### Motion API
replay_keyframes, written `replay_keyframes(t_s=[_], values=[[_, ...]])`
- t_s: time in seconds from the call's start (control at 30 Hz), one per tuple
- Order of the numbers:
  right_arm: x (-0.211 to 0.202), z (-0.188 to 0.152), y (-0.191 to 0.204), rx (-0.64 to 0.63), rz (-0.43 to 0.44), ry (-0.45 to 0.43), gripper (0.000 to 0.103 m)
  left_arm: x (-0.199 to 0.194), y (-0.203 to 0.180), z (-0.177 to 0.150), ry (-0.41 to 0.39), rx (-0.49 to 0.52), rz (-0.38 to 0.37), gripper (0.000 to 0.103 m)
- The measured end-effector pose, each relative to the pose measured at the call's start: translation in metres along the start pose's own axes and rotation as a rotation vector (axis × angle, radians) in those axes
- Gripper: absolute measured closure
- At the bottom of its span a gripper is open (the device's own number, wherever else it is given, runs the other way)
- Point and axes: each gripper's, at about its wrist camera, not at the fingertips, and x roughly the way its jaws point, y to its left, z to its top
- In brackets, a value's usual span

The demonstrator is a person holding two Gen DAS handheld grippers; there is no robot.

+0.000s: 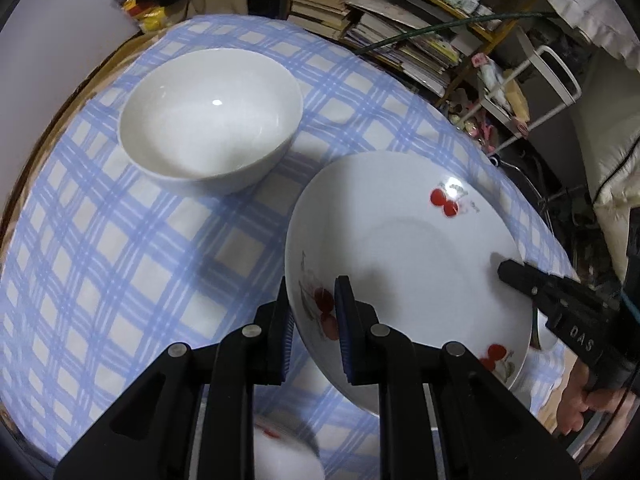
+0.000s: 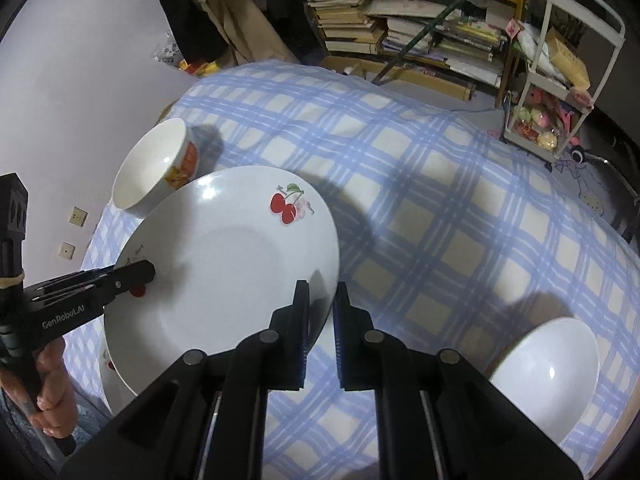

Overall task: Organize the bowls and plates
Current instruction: 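Lift the cherry plate with the left tool while the right tool carries its other rim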

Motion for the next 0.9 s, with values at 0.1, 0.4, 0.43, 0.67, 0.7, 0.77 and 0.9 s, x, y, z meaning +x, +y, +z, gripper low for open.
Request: replay_keyframes(t_s=[0.1, 0.4, 0.43, 0.67, 0.7, 0.77, 0.9], values=[[-0.012, -0.009, 0.004, 0.011, 0.009, -0.025, 0.091, -0.019, 0.002, -0.013, -0.031, 0.043, -0.024, 0.085], [-0.046, -0.031, 0.033, -0.011, 0.042, -0.077, 0.091, -0.072, 0.007, -0.048, -0.104, 0.112, 0.0, 0.084], [-0.049, -0.033, 0.037, -0.015, 0.046, -0.081, 0.091, -0.078, 0.01, -0.052, -0.112, 0.113, 0.002, 0.084], [-0.065, -0.049, 0.072, -0.051, 0.07, -0.09, 0.091, -0.11, 0.032, -0.075, -0.129, 0.093, 0.018, 0.083], [-0.067, -0.051, 0.077, -0.055, 0.074, -0.092, 0.091, -0.114, 0.035, -0.079, -0.134, 0.093, 0.03, 0.083], [-0.072, -0.056, 0.088, -0.072, 0.08, -0.097, 0.091, -0.125, 0.044, -0.087, -0.143, 0.081, 0.032, 0.083], [-0.077, -0.065, 0.107, -0.095, 0.093, -0.102, 0.091, -0.139, 0.06, -0.1, -0.152, 0.062, 0.043, 0.083]])
